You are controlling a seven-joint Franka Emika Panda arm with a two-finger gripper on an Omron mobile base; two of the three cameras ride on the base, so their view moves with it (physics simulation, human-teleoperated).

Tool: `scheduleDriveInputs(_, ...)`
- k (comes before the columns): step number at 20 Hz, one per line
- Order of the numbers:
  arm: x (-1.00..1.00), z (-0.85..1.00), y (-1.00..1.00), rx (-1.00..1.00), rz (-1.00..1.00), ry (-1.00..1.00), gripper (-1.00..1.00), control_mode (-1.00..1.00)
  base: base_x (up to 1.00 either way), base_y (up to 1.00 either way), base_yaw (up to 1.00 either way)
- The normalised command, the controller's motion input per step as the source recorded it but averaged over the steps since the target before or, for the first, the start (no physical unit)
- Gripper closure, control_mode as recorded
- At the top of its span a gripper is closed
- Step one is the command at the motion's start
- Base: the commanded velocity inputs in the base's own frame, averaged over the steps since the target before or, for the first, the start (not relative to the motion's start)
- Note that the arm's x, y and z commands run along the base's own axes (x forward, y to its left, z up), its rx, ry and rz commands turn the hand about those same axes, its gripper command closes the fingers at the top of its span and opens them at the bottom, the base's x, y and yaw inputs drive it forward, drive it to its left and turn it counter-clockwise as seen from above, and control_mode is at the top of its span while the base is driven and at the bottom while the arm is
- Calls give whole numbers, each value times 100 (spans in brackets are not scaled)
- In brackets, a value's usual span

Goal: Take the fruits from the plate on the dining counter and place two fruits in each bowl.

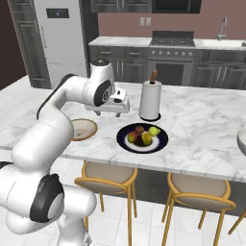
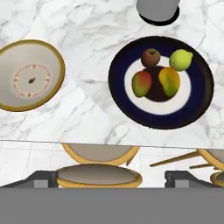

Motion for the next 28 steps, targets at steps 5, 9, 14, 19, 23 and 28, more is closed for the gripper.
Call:
scheduleDriveInputs(5,68,-51,-92,0,0,0,-100,-100,0,0,0)
scheduleDriveInputs(9,29,-38,-7,0,-3,10,-100,-100,0,0,0)
scheduleDriveInputs(14,28,-38,-6,0,-1,7,-100,-100,0,0,0)
scheduleDriveInputs(19,34,-37,-26,0,-1,4,-100,-100,0,0,0)
scheduleDriveInputs(23,47,-37,-57,0,0,6,-100,-100,0,0,0)
scheduleDriveInputs(28,43,-46,-49,0,0,6,-100,-100,0,0,0)
